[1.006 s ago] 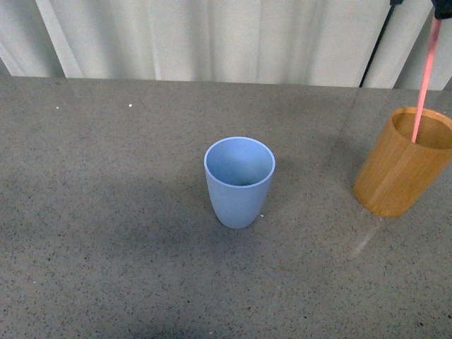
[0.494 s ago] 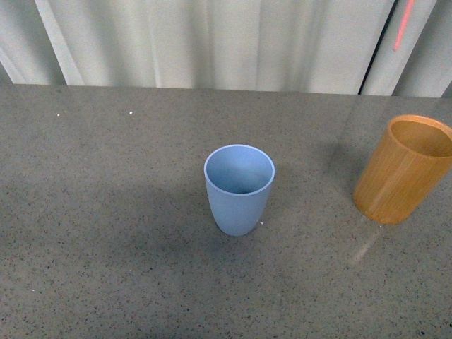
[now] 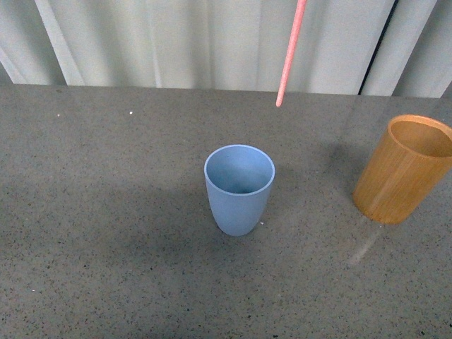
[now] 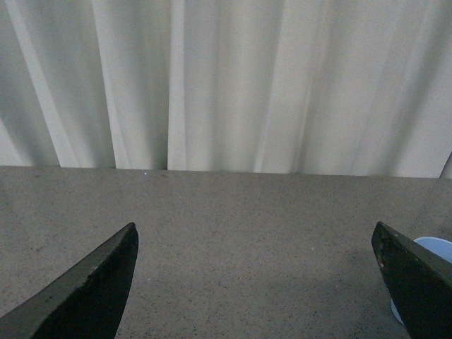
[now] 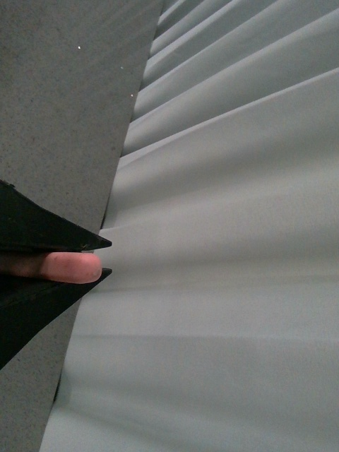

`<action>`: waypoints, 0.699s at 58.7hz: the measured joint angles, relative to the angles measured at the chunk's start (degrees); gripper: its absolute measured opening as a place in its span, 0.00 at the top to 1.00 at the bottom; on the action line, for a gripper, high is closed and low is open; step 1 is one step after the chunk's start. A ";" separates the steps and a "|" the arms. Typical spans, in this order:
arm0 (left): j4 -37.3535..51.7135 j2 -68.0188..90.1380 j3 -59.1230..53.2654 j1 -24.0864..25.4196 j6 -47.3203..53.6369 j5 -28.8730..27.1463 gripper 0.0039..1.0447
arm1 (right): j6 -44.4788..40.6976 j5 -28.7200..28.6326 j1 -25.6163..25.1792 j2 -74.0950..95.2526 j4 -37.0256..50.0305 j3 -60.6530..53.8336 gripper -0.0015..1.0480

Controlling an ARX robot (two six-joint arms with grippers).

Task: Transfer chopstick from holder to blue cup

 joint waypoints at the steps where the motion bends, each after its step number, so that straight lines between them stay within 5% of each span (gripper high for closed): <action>1: 0.00 0.00 0.00 0.00 0.00 0.00 0.06 | 0.00 -0.11 0.04 0.02 0.07 -0.13 0.98; 41: 0.00 0.00 0.00 0.00 0.00 -0.02 0.06 | 0.15 -3.45 0.04 11.96 5.42 0.79 0.98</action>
